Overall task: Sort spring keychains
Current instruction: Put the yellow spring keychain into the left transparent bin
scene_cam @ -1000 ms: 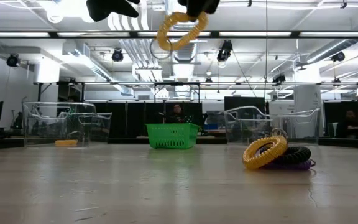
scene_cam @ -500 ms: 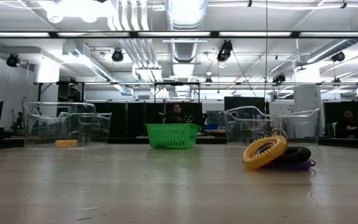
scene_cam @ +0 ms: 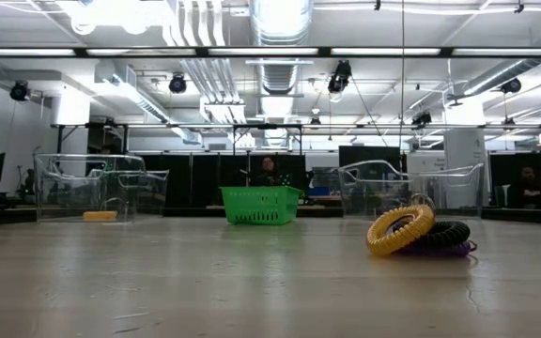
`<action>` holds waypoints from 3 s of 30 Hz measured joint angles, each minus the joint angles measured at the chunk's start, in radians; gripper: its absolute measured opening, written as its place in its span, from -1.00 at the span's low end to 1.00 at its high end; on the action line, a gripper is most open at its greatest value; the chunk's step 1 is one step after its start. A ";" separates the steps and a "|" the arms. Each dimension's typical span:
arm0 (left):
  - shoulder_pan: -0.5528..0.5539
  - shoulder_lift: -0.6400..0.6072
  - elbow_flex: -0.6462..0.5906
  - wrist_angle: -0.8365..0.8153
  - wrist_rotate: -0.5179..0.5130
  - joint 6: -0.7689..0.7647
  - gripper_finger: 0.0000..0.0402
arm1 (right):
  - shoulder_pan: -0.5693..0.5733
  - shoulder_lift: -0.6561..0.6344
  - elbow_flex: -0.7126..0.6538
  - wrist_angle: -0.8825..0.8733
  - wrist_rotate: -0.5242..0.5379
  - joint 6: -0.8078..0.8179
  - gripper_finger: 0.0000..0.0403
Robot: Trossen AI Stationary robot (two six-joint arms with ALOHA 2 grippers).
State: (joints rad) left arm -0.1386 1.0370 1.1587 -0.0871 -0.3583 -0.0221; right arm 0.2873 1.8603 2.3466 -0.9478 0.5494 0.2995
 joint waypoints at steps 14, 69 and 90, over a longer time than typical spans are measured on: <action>-0.004 0.011 0.000 0.201 0.091 -0.012 -0.20 | -0.019 0.001 -0.011 0.164 -0.044 -0.034 -0.96; 0.101 -0.098 0.000 -0.109 -0.310 -0.081 -1.00 | -0.039 0.000 0.001 0.405 -0.051 -0.296 0.13; 0.477 -0.031 -0.017 -0.902 -0.469 -0.440 -1.00 | -0.038 -0.081 0.010 0.402 -0.050 -0.495 0.12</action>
State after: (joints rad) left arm 0.3383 1.0063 1.1415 -0.9893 -0.8269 -0.4623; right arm 0.2493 1.7795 2.3562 -0.5457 0.4995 -0.1951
